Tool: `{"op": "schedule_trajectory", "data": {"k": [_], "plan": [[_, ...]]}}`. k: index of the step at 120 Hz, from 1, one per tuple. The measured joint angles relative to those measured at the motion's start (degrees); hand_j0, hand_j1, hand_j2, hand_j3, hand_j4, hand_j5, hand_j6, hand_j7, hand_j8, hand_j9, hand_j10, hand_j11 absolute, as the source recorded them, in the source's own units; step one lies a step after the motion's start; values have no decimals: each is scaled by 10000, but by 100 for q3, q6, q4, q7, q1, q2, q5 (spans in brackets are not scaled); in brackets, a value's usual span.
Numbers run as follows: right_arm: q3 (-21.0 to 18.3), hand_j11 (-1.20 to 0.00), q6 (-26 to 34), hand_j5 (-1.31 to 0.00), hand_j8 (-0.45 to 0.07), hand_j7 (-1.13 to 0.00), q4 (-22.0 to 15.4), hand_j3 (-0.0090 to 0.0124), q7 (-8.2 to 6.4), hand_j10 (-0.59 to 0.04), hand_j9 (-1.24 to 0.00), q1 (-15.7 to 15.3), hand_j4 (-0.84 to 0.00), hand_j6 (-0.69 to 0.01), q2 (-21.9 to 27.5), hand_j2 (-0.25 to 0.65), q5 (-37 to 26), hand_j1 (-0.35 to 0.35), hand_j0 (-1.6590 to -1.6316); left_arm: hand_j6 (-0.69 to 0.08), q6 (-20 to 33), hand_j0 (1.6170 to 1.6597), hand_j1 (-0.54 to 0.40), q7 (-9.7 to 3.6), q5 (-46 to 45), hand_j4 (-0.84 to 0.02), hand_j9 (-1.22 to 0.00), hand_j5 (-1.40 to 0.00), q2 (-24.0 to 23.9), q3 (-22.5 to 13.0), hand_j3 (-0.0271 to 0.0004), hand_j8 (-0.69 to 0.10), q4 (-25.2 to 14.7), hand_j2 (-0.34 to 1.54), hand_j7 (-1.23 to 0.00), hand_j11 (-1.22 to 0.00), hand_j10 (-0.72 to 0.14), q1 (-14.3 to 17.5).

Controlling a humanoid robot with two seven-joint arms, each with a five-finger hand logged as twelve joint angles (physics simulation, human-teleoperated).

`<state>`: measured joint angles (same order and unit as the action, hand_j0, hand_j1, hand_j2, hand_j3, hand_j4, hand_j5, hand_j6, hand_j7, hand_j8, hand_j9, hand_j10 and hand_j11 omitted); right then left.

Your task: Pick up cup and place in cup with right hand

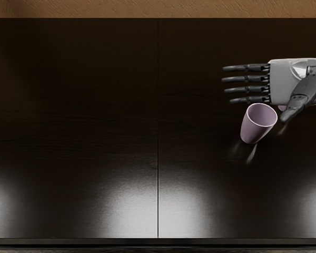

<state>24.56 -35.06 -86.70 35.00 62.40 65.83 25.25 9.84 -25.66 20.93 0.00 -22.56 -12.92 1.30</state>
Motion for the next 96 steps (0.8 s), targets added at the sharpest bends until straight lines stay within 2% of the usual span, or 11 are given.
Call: {"op": "schedule_trajectory", "data": {"k": [23,31,42,53,60,73,86,96], "plan": [[-7,-332,0,-330,-223,-336,73,0,0,-234,-331,17,-221,-210,-76,-58,-31,-3178,-16581,-5,0,16581,3491,0,0,-4,0,-1,0,-1,-2,-4,0,2,-1,0,-3,-7],[-19,-333,0,-331,-224,-337,177,0,0,-235,-332,97,-222,-211,-212,-57,-228,-3178,-16581,-5,0,16581,3491,0,0,-4,0,-1,0,-2,-2,-5,0,3,-1,0,-3,35],[-34,-334,0,-333,-228,-338,316,0,0,-238,-333,337,-226,-216,-440,-57,-709,-3178,-16581,-5,0,16581,3489,0,0,-4,0,-1,0,-7,-1,-4,0,3,0,0,-3,209],[-165,-333,1,-332,-234,-337,389,0,0,-242,-333,734,-233,-225,-739,-55,-1447,-3180,-16581,-3,0,16581,3490,0,0,-3,0,0,0,-8,-1,-3,0,2,0,0,-2,335],[-438,-333,2,-333,-241,-336,438,0,0,-247,-333,1113,-240,-234,-937,-56,-1980,-3181,-16581,-7,0,16581,3491,0,0,-5,0,-1,0,-9,-1,-6,0,3,0,0,-5,428],[-1222,-334,2,-334,-253,-335,702,0,0,-255,-334,1968,-252,-249,-1256,-56,-2675,-3182,-16581,-4,0,16581,3488,0,0,-3,0,0,0,-13,-1,-4,2,2,0,0,-3,882],[-2179,-334,3,-335,-262,-335,929,0,0,-261,-334,2752,-261,-261,-1764,-54,-3194,-3184,-16581,-3,0,16581,3489,0,0,-2,0,0,0,-32,-1,-2,6,1,0,0,-2,898],[-2727,-334,8,-335,-268,-335,963,0,0,-265,-335,3159,-267,-269,-2015,-56,-3358,-3183,-16581,-6,0,16581,3491,0,-3,-4,0,-1,0,-40,0,-5,7,2,0,0,-4,890]]}}
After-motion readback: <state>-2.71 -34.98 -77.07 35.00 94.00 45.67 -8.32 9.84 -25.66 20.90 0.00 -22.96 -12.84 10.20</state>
